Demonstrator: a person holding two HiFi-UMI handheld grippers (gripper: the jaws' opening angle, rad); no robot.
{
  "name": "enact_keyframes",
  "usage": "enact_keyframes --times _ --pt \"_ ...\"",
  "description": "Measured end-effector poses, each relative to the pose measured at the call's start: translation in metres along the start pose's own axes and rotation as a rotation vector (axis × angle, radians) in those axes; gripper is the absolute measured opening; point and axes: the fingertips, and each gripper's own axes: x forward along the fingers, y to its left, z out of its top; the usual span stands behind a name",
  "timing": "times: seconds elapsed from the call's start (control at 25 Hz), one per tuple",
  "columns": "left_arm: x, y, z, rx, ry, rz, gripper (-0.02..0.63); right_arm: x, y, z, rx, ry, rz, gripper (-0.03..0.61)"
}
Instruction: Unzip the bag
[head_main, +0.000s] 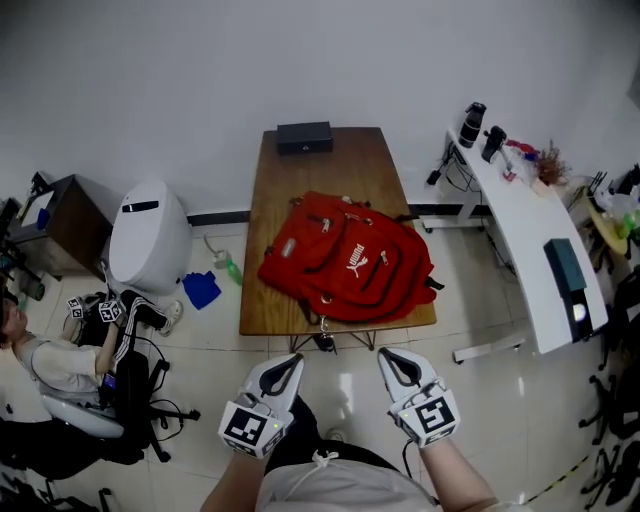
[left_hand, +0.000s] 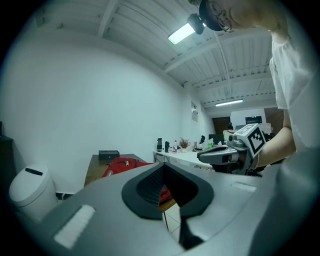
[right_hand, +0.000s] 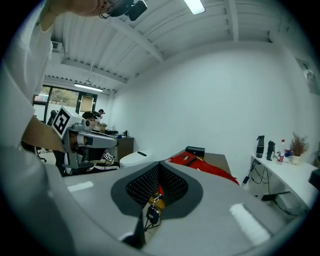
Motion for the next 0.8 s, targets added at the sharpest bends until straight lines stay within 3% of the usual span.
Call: enact_keyframes --times 0.28,0.8 --pt "-0.024 -0.029 0.024 0.055 -0.046 0.017 0.006 -0.030 0.024 0.017 -0.002 0.007 0.000 0.008" --pt "-0.054 -0.057 0.026 0.058 -0.051 -0.022 0.006 -0.049 0.069 0.021 -0.075 -0.006 0.048 0.007"
